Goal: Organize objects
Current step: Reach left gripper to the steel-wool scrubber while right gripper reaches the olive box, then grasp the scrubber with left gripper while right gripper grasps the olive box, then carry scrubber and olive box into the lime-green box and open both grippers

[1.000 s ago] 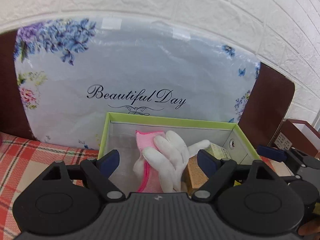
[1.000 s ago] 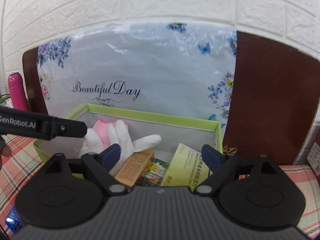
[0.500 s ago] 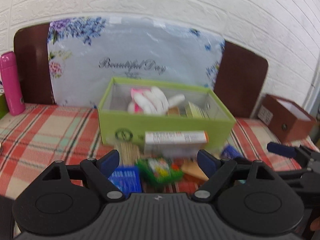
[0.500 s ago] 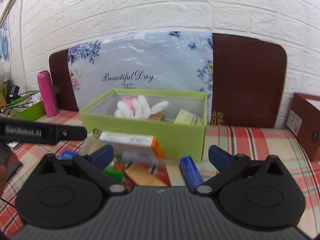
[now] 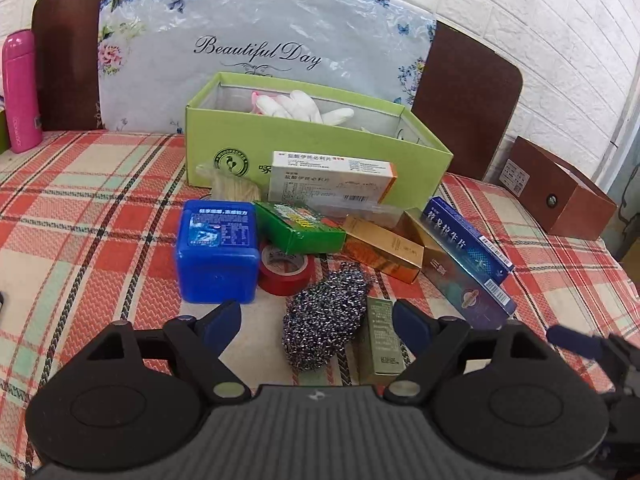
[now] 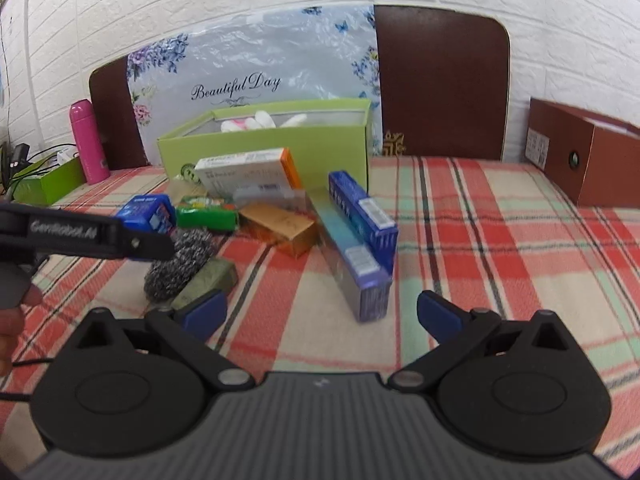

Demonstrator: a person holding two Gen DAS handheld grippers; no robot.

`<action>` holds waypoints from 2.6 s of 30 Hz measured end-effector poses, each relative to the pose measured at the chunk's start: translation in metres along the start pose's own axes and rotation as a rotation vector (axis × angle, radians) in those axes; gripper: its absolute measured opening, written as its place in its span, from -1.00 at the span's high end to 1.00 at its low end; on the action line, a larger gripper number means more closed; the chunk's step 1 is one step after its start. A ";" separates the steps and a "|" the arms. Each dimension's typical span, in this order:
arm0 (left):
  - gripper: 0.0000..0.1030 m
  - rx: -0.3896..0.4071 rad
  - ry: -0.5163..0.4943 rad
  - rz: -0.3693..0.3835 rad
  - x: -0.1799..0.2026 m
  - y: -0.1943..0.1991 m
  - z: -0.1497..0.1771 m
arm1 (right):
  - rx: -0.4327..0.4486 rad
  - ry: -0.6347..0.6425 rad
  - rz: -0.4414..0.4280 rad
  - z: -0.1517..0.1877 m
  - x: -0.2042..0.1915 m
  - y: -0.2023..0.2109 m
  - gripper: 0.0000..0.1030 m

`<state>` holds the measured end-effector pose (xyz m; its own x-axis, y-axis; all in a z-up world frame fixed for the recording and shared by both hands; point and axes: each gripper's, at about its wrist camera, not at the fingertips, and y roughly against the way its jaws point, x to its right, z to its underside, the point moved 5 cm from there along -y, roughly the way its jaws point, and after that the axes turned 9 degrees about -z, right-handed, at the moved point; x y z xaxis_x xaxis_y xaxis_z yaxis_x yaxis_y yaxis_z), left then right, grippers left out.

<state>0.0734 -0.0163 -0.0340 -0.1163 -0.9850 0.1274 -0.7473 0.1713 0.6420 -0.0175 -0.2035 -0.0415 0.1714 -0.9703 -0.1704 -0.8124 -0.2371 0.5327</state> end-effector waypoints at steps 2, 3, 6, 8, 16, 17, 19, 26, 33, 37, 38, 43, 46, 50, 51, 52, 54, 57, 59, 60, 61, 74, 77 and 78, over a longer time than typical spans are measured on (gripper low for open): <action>-0.55 0.000 0.015 0.004 -0.005 0.003 -0.002 | -0.007 -0.001 -0.029 0.004 -0.008 0.001 -1.00; -0.55 0.007 0.024 0.002 -0.008 0.005 -0.004 | -0.010 0.009 -0.053 0.005 -0.014 -0.001 -1.00; -0.55 0.028 0.048 -0.008 -0.017 0.013 -0.006 | -0.029 0.082 -0.115 0.007 -0.040 -0.020 -0.84; -0.54 0.037 0.062 -0.003 -0.022 0.017 -0.007 | -0.059 0.131 -0.135 0.010 -0.056 -0.038 -0.65; -0.25 -0.002 0.021 0.077 -0.007 -0.001 -0.006 | -0.132 0.162 -0.116 0.015 -0.056 -0.065 0.58; -0.25 -0.009 0.010 0.080 -0.002 -0.006 -0.006 | -0.134 0.147 -0.111 0.015 -0.050 -0.059 0.58; -0.25 -0.023 -0.008 0.083 0.007 -0.019 -0.007 | -0.133 0.128 -0.083 0.019 -0.038 -0.046 0.58; 0.21 -0.062 -0.058 0.069 0.013 -0.027 0.001 | -0.152 0.070 -0.061 0.027 -0.011 -0.013 0.57; -0.03 -0.076 -0.057 0.088 0.015 0.005 0.027 | -0.146 0.061 -0.071 0.029 -0.013 -0.012 0.42; -0.26 -0.085 -0.063 0.101 0.020 0.003 0.031 | -0.141 0.075 -0.070 0.026 -0.019 -0.018 0.36; -0.26 -0.088 -0.071 0.093 0.020 0.000 0.031 | -0.141 0.074 -0.071 0.026 -0.020 -0.018 0.36; -0.06 -0.110 -0.080 0.089 0.019 -0.005 0.032 | -0.141 0.063 -0.069 0.024 -0.018 -0.022 0.36; -0.09 -0.114 -0.064 0.090 0.017 -0.008 0.033 | -0.149 0.073 -0.067 0.024 -0.020 -0.024 0.36; -0.02 -0.109 -0.085 0.094 0.019 -0.010 0.033 | -0.150 0.074 -0.061 0.023 -0.020 -0.028 0.36; 0.13 -0.109 -0.092 0.098 0.020 -0.011 0.033 | -0.151 0.073 -0.061 0.023 -0.020 -0.029 0.37; 0.14 -0.111 -0.098 0.100 0.021 -0.011 0.033 | -0.153 0.074 -0.058 0.023 -0.020 -0.030 0.39; 0.21 -0.111 -0.105 0.103 0.021 -0.011 0.032 | -0.152 0.082 -0.050 0.022 -0.020 -0.031 0.57; 0.23 -0.114 -0.096 0.134 0.021 -0.008 0.027 | -0.150 0.068 -0.066 0.018 -0.021 -0.031 0.57; 0.23 -0.101 -0.089 0.157 0.021 -0.002 0.020 | -0.139 0.064 -0.080 0.014 -0.022 -0.030 0.57; 0.23 -0.086 -0.089 0.166 0.021 0.001 0.014 | -0.126 0.062 -0.089 0.009 -0.022 -0.029 0.57; 0.24 -0.069 -0.088 0.176 0.021 0.005 0.008 | -0.109 0.058 -0.098 0.003 -0.022 -0.028 0.57; 0.23 0.170 -0.038 0.158 0.007 0.018 -0.116 | 0.150 0.149 -0.133 -0.117 -0.027 -0.034 0.57; 0.23 0.178 -0.014 0.143 0.003 0.004 -0.144 | 0.181 0.158 -0.111 -0.141 -0.024 -0.048 0.57; 0.23 0.175 -0.007 0.140 0.002 -0.003 -0.152 | 0.186 0.154 -0.102 -0.149 -0.021 -0.055 0.57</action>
<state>0.1746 -0.0160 0.0789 -0.2310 -0.9521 0.2005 -0.8256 0.3009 0.4774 0.1062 -0.1770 0.0560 0.3288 -0.9411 -0.0792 -0.8728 -0.3348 0.3550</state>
